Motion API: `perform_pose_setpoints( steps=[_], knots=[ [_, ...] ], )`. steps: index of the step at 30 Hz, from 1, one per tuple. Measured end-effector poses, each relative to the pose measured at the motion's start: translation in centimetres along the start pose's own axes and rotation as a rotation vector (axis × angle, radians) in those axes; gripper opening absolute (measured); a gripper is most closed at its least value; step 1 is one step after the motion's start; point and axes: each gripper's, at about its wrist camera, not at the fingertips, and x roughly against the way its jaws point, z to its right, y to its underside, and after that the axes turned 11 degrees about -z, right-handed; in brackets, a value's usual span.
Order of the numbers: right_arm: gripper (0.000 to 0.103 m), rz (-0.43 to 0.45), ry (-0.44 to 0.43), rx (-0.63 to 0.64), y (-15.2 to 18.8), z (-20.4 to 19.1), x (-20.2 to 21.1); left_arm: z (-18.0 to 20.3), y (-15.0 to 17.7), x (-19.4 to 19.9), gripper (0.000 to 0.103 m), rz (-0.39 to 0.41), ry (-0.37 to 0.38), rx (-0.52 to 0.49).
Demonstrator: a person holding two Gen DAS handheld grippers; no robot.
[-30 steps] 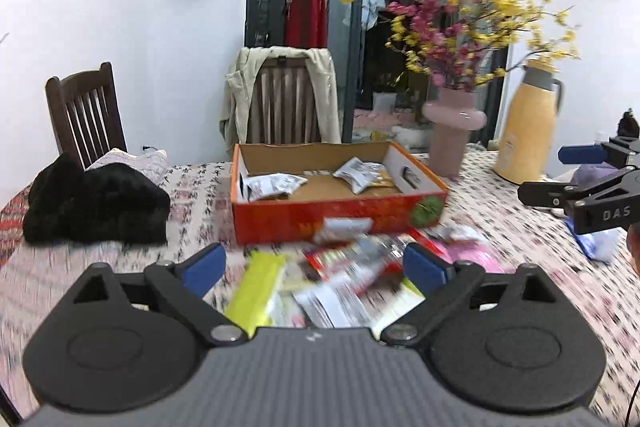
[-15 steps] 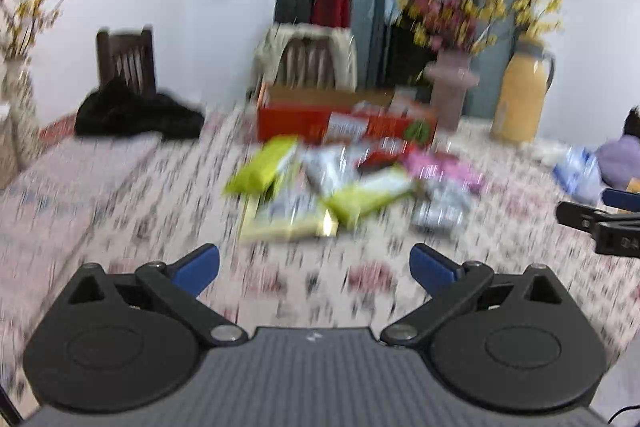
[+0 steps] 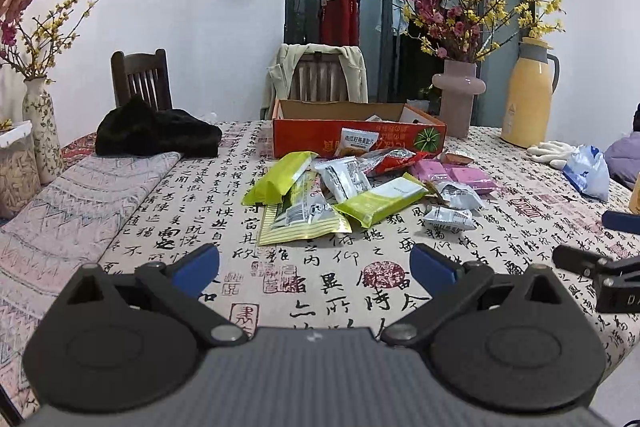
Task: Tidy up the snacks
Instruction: 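Grasp a yellow-green bar with the left tool while the right tool grasps a white-green bar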
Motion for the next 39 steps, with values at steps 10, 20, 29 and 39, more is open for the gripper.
perform_pose_setpoints(
  steps=[10, 20, 29, 39],
  knots=[
    [0.103, -0.05, -0.044, -0.068, -1.0, 0.8, -3.1, -1.6, -1.5, -4.1, 0.103, -0.066, 0.031, 0.025],
    [0.058, -0.179, -0.235, -0.201, -6.7, 1.3, -9.4, -5.3, -8.8, -12.4, 0.087, -0.142, 0.05, -0.02],
    [0.059, -0.304, -0.298, -0.216, -11.3, -2.4, -18.7, -7.3, -13.9, -21.7, 0.076, -0.217, 0.154, -0.04],
    [0.061, -0.325, -0.215, -0.215, -13.2, -4.5, -24.6, -8.5, -14.8, -26.8, 0.042, -0.283, 0.238, -0.007]
  ],
)
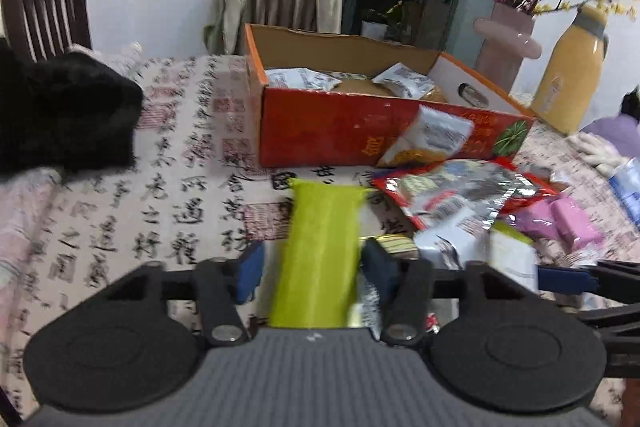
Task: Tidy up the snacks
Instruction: 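Grasp a yellow-green bar with the left tool while the right tool grasps a white-green bar, then carry both bars into the orange box and open both tools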
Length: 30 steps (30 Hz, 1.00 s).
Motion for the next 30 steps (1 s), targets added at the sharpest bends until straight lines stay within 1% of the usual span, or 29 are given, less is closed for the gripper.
perform_pose_setpoints(
  steps=[1, 4, 6, 7, 8, 10, 12, 13, 16, 20, 23, 25, 27, 30],
  knots=[
    [0.062, 0.008, 0.011, 0.011, -0.1, -0.2, -0.2, -0.1, 0.0, 0.0, 0.038, 0.004, 0.005, 0.005],
    [0.065, 0.022, 0.04, 0.05, -0.4, -1.2, -0.8, 0.1, 0.1, 0.4, 0.036, 0.007, -0.018, -0.004],
    [0.072, 0.013, 0.065, 0.099, -0.4, -2.1, -1.3, 0.5, 0.3, 1.1, 0.035, 0.01, -0.025, -0.012],
    [0.073, 0.005, 0.07, 0.114, -0.2, -2.4, -1.6, 0.7, 0.4, 1.6, 0.034, 0.01, -0.03, -0.013],
    [0.07, 0.005, 0.072, 0.118, 0.0, -2.5, -1.8, 0.9, 0.6, 2.1, 0.034, 0.013, -0.042, -0.012],
    [0.059, 0.016, 0.078, 0.139, 0.5, -2.5, -1.4, 1.1, 1.2, 3.3, 0.034, 0.026, -0.07, -0.004],
    [0.041, 0.011, 0.078, 0.152, 0.9, -2.2, -0.6, 1.3, 2.0, 4.9, 0.034, 0.047, -0.086, 0.009],
    [0.039, 0.01, 0.076, 0.155, 1.2, -1.9, -0.1, 1.4, 2.6, 5.8, 0.034, 0.062, -0.097, 0.016],
    [0.037, 0.001, 0.075, 0.154, 2.4, -0.9, 1.8, 2.3, 4.5, 8.4, 0.034, 0.111, -0.112, 0.039],
    [0.036, -0.002, 0.082, 0.219, 5.5, -0.7, 5.2, 3.7, 7.8, 11.2, 0.034, 0.144, -0.099, 0.101],
    [0.036, 0.013, 0.056, 0.251, 8.4, -0.6, 7.7, 5.0, 10.3, 12.4, 0.034, 0.14, -0.081, 0.137],
    [0.036, 0.012, 0.03, 0.238, 9.9, 0.0, 9.0, 5.9, 11.6, 12.9, 0.034, 0.13, -0.075, 0.159],
    [0.035, 0.012, 0.005, 0.213, 11.1, 0.8, 10.3, 6.9, 12.4, 13.1, 0.034, 0.114, -0.086, 0.153],
    [0.035, 0.029, -0.006, 0.203, 12.3, 1.4, 11.9, 8.1, 13.0, 13.7, 0.034, 0.112, -0.099, 0.127]
  ],
)
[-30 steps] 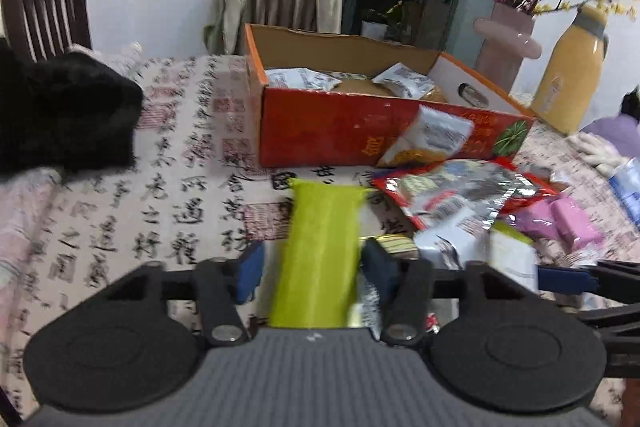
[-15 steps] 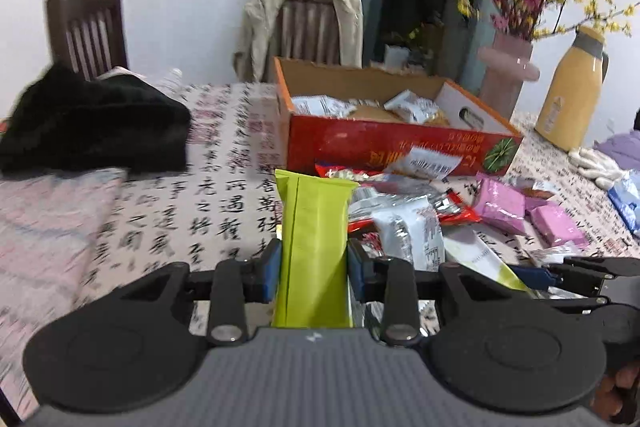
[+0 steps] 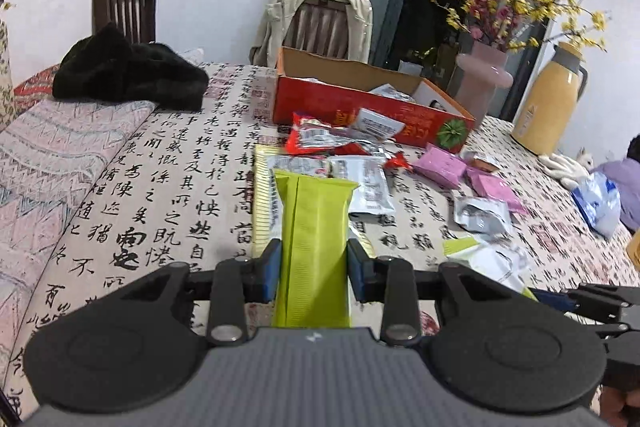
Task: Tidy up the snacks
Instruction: 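Carry both bars into the orange box and open both tools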
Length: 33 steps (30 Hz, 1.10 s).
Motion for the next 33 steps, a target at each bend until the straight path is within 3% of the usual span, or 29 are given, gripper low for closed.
perform_pose_setpoints(
  steps=[8, 14, 20, 23, 25, 28, 33],
  knots=[
    [0.035, 0.064, -0.013, -0.02, 0.4, 1.1, 2.4, 2.4, -0.4, 0.8, 0.034, 0.028, -0.007, -0.05],
    [0.035, 0.128, -0.042, 0.013, -3.2, 2.0, 3.6, 3.7, -4.4, 0.7, 0.034, 0.088, -0.005, -0.111],
    [0.035, 0.226, -0.064, 0.014, -13.0, 5.4, 3.5, 6.0, -14.3, -2.7, 0.034, 0.148, 0.043, -0.2],
    [0.035, 0.242, -0.054, -0.022, -19.6, 7.6, 1.1, 6.7, -20.7, -6.4, 0.034, 0.117, 0.08, -0.186],
    [0.035, 0.226, -0.052, -0.064, -23.8, 9.2, -1.6, 6.9, -24.4, -9.8, 0.034, 0.088, 0.088, -0.167],
    [0.035, 0.182, -0.002, -0.102, -29.1, 11.2, -6.9, 7.2, -28.3, -15.7, 0.034, 0.04, 0.032, -0.138],
    [0.035, 0.057, 0.055, -0.149, -34.2, 13.9, -15.9, 6.2, -32.6, -24.5, 0.034, -0.079, 0.026, -0.081]
  ],
)
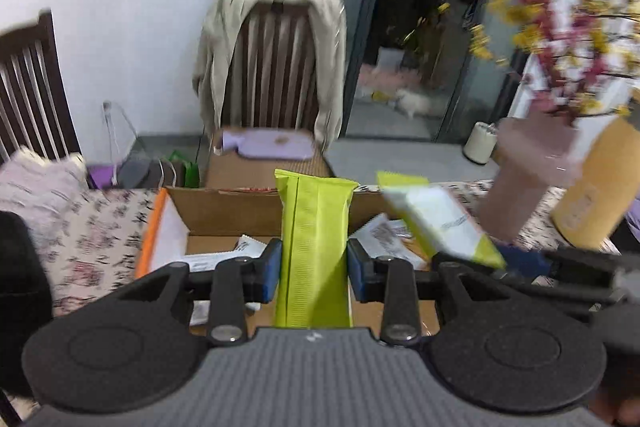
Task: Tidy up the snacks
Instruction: 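Carry both bars into the orange box and open both tools, then withdraw both tools from the box back toward the snack pile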
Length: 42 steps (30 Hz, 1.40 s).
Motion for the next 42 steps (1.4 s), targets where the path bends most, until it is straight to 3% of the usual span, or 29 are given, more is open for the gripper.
perform_pose_setpoints(
  steps=[4, 9, 12, 14, 17, 23, 27, 29, 35, 39, 42],
  knots=[
    [0.035, -0.105, 0.023, -0.063, -1.4, 1.1, -6.3, -1.6, -1.0, -5.3, 0.034, -0.075, 0.002, 0.091],
    [0.038, -0.176, -0.006, -0.089, -1.8, 1.1, -11.1, -3.6, -1.6, -8.4, 0.037, -0.123, 0.098, 0.208],
    [0.039, -0.19, -0.016, -0.076, -1.6, 0.5, -12.0, -3.7, -1.4, -8.3, 0.039, -0.112, 0.112, 0.191],
    [0.049, -0.168, 0.007, -0.066, -1.4, 0.2, -11.7, -3.7, -1.2, -7.9, 0.04, -0.103, 0.11, 0.174],
    [0.05, -0.15, 0.023, -0.065, -1.6, 0.2, -10.7, -4.0, -1.1, -6.9, 0.04, -0.1, 0.09, 0.17],
    [0.055, -0.11, 0.058, -0.049, -1.9, 0.7, -6.8, -3.9, -1.5, -2.4, 0.041, -0.063, 0.052, 0.135],
    [0.061, -0.078, 0.068, -0.039, -1.5, 0.9, -2.9, -3.1, -0.4, 1.8, 0.052, -0.012, -0.004, 0.076],
    [0.065, -0.062, 0.072, -0.026, -1.0, 0.9, -0.7, -2.8, 0.7, 4.0, 0.053, 0.013, -0.028, 0.043],
    [0.072, -0.015, 0.066, -0.015, 2.3, 1.0, 6.4, -2.5, 5.4, 10.9, 0.057, 0.052, -0.087, 0.014],
    [0.075, 0.024, 0.063, -0.01, 5.9, 1.0, 11.3, -1.8, 9.8, 15.7, 0.071, 0.101, -0.097, -0.047],
    [0.08, 0.065, 0.058, 0.018, 9.4, 0.8, 15.0, -0.9, 13.9, 19.2, 0.075, 0.161, -0.11, -0.071]
  ],
)
